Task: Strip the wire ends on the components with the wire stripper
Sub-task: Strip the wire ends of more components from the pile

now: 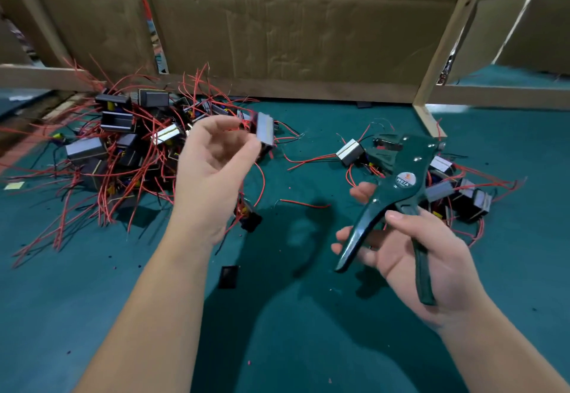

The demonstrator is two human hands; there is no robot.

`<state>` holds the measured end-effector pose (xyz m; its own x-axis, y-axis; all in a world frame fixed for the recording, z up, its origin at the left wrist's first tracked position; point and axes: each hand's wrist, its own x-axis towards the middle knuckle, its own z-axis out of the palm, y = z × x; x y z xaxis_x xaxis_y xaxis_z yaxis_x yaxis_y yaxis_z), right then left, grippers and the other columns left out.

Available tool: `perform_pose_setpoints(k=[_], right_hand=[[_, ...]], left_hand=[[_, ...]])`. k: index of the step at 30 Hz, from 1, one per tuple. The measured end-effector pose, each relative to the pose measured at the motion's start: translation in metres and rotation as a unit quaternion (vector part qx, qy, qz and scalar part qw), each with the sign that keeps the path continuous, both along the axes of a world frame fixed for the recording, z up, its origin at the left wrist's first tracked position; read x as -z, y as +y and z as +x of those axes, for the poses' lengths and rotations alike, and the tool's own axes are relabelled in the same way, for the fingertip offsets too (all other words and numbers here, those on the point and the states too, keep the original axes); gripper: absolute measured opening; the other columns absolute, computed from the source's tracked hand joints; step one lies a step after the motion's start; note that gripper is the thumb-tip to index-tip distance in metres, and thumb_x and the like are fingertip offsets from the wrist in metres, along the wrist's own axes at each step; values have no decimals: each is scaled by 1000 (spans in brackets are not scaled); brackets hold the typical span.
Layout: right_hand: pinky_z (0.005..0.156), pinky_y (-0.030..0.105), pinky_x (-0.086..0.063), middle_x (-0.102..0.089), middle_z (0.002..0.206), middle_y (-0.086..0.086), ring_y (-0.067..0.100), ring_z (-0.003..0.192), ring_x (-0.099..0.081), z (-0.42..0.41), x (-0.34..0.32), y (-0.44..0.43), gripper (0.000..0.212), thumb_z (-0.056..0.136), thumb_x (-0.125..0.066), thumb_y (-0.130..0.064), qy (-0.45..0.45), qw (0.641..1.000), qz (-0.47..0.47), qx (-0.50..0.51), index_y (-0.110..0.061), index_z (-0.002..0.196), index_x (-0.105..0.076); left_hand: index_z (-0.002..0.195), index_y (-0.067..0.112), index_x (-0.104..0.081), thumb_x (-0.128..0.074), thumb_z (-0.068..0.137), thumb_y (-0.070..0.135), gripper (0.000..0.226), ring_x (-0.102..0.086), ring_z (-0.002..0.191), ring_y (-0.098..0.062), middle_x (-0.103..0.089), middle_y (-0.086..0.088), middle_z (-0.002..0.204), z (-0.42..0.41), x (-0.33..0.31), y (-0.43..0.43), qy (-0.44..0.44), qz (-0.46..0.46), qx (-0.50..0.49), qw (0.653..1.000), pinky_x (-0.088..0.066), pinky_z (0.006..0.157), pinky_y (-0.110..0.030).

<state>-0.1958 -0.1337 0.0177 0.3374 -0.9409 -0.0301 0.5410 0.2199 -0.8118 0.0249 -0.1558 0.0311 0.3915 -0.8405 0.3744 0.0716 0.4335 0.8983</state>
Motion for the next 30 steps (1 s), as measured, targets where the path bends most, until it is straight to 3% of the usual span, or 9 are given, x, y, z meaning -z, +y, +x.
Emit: perform_pose_setpoints(k=[4,8,12,16,18,21,23,26,30], right_hand=[[71,49,-56,-57,126,24,35,74,-66,-6,-4,0,66,54,-83,-18,-103,986,52,-119,-3,116,-65],[74,50,-55,-66,104,21,34,77,-67,-9,-6,0,67,59,-82,-23,-116,980,21,-161,-5,121,-63],[75,50,-55,-67,95,20,34,79,-68,-8,-6,-1,72,57,-84,-23,-102,983,24,-149,-5,124,-62],[77,52,-54,-64,109,20,35,79,-67,-8,-6,-1,74,60,-83,-22,-100,984,16,-149,-3,128,-58],[78,53,-54,-64,110,20,36,81,-67,-5,-5,0,73,64,-81,-21,-93,982,7,-164,-1,129,-56],[79,56,-52,-66,97,22,38,82,-66,2,-1,3,65,67,-79,-18,-90,980,2,-179,1,125,-57],[79,55,-52,-65,99,22,38,83,-66,7,1,4,59,66,-80,-17,-87,981,4,-174,-1,119,-61],[79,52,-53,-62,110,25,37,85,-65,10,1,1,73,58,-83,-17,-88,986,25,-140,0,124,-57],[84,52,-53,-62,112,26,36,85,-65,7,2,-2,79,55,-83,-17,-107,986,46,-119,-4,127,-53]], left_hand=[[89,16,-56,-66,74,0,25,-61,74,-5,-68,9,77,-18,3,7,-86,6,176,981,-48,73,-17],[84,16,-56,-68,71,0,24,-64,80,-11,-66,3,81,-34,10,11,-230,39,227,946,-50,83,-22],[85,16,-52,-72,70,8,26,-64,78,-10,-64,4,83,-34,10,11,-166,69,215,960,-52,80,-24],[92,16,-54,-72,71,17,28,-65,67,-13,-64,5,76,-33,7,12,-92,90,204,970,-57,66,-30],[90,19,-58,-77,69,21,28,-68,64,-16,-67,6,77,-37,5,14,-109,92,196,970,-56,59,-27],[82,20,-63,-82,66,23,25,-66,71,-11,-69,4,77,-44,6,16,-172,68,183,966,-57,65,-29],[81,23,-63,-77,71,21,17,-66,66,-13,-68,5,73,-46,7,16,-182,74,181,964,-56,64,-32],[88,22,-62,-61,77,11,16,-64,58,-13,-65,4,73,-49,6,18,-141,80,177,971,-52,54,-25],[101,29,-59,-47,66,6,43,-63,87,-8,-65,8,102,-49,8,17,-192,89,159,964,-52,72,-25]])
